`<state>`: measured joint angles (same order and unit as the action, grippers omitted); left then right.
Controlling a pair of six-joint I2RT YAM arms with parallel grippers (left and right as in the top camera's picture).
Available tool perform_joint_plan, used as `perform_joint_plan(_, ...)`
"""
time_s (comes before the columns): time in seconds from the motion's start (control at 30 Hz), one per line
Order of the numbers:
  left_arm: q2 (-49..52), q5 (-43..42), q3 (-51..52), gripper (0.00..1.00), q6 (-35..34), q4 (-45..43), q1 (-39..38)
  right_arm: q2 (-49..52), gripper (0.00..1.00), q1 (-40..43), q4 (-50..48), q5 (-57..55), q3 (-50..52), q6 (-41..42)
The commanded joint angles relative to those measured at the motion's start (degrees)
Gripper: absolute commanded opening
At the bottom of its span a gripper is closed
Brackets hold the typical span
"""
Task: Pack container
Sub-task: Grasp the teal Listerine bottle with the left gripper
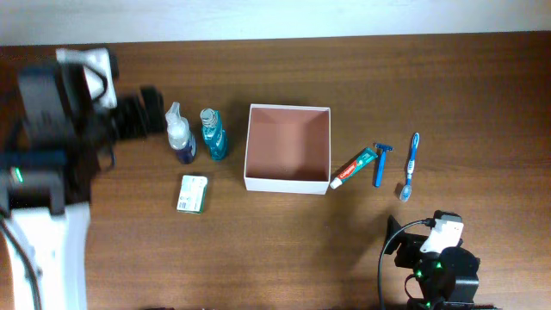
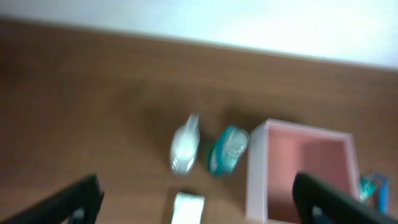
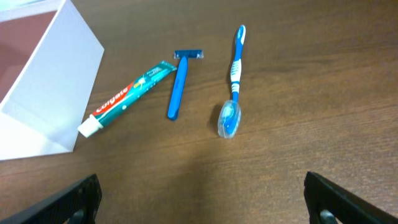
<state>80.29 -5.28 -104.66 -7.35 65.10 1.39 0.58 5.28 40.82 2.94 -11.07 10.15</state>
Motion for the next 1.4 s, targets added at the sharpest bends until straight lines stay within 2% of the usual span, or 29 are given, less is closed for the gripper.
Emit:
perform_joint_plan(0.0, 8.81, -10.62, -10.86, 0.99, 1.70, 4.17, -0.28, -0.39, 0.99, 0.37, -0.09, 0.31, -0.07, -0.07)
perform_joint_plan(0.07, 11.61, -13.53, -11.43, 0.99, 3.02, 4.20, -0.68, -0.37, 0.99, 0.37, -0.09, 0.31, -0.07, -0.07)
perform_joint_plan(0.27, 19.41, -10.36, -11.41, 0.99, 3.15, 5.25, -4.83, -0.37, 0.99, 0.37, -0.09, 0.31, -0.07, -0.07)
perform_joint_plan(0.53, 27.34, 6.75, -11.41, 0.99, 4.59, 6.99, -13.97, -0.37, 0.99, 0.37, -0.09, 0.31, -0.07, -0.07)
perform_joint_plan(0.6, 29.22, 8.66, -11.41, 0.99, 4.55, 7.65, -15.13, -0.39, 0.99, 0.37, -0.09, 0.31, -0.07, -0.07)
perform_joint_plan(0.67, 30.97, 8.76, -11.41, 0.95, 3.78, 8.09, -15.65, -0.39, 0.99, 0.37, -0.09, 0.31, -0.07, -0.07)
perform_joint_plan(0.7, 31.61, 8.79, -11.41, 0.89, 3.02, 8.39, -15.63, -0.39, 0.99, 0.37, -0.09, 0.31, -0.07, -0.07)
perform_joint_plan(0.77, 33.20, 8.76, -11.41, 0.89, 0.17, 9.46, -15.43, -0.37, 0.99, 0.37, -0.09, 0.31, -0.07, -0.07)
perform_joint_plan(0.8, 33.81, 8.76, -11.41, 0.84, -0.52, 9.79, -15.30, -0.37, 0.99, 0.37, -0.09, 0.31, -0.07, -0.07)
perform_joint_plan(1.03, 37.99, 8.04, -11.19, 0.85, -0.96, 10.01, -15.28, -0.37, 0.99, 0.37, -0.09, 0.31, -0.07, -0.07)
perform_joint_plan(1.17, 40.41, 7.52, -10.51, 0.85, -4.83, 10.32, -15.43, -0.39, 0.99, 0.37, -0.09, 0.31, -0.07, -0.07)
perform_joint_plan(1.3, 43.43, 6.51, -10.51, 0.84, -5.05, 10.03, -15.50, -0.37, 0.99, 0.37, -0.09, 0.31, -0.07, -0.07)
perform_joint_plan(1.37, 44.81, 6.43, -10.51, 0.80, -5.05, 10.19, -15.50, -0.39, 0.99, 0.37, -0.09, 0.31, -0.07, -0.07)
